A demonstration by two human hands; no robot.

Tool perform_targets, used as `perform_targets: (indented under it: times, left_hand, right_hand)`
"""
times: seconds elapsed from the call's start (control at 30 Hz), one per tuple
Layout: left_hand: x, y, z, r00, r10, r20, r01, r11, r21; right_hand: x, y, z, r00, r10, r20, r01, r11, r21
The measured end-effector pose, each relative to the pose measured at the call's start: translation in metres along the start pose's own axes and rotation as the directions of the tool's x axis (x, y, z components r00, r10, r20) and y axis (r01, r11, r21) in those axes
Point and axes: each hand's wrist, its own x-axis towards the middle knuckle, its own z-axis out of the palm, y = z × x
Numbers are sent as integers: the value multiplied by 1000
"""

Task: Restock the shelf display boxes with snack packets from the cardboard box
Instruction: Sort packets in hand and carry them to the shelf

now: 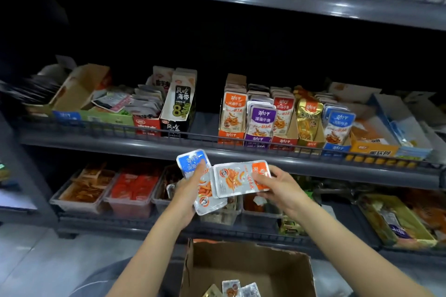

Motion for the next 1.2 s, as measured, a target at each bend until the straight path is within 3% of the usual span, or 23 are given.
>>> perform_targets:
  times: [0.1,0.27,0.5,0.67,0.83,0.93,1.03,1.2]
  left_hand:
    - [-2,5,4,992,95,77,-104,988,113]
    - [5,16,6,990,109,91,-108,994,-18]
    - [15,30,7,957,123,263,-72,978,-196]
    - [34,41,14,978,115,172,-81,978,-195]
    - [59,63,24,983,146,113,-126,977,-174]
    - [77,75,21,991,120,66,-107,980,-165]
    - [90,84,15,986,127,104,-110,982,-153]
    - [99,88,8,980,153,125,-136,982,-133]
  right_hand:
    - [6,-15,3,996,-88,-20,86,993,-80]
    - [13,-35,2,985,-128,118,124,991,45]
    - [30,-54,6,955,-108,276,41,971,237]
    - [47,-79,5,953,-225,205,237,971,-38]
    - [66,-119,4,908,-364,206,409,875,-258]
    - [87,-152,0,854,-480,200,516,737,-436]
    - [108,-180,3,819,-536,205,534,581,-614]
    - [135,-194,15,819,-464,339,531,388,-753]
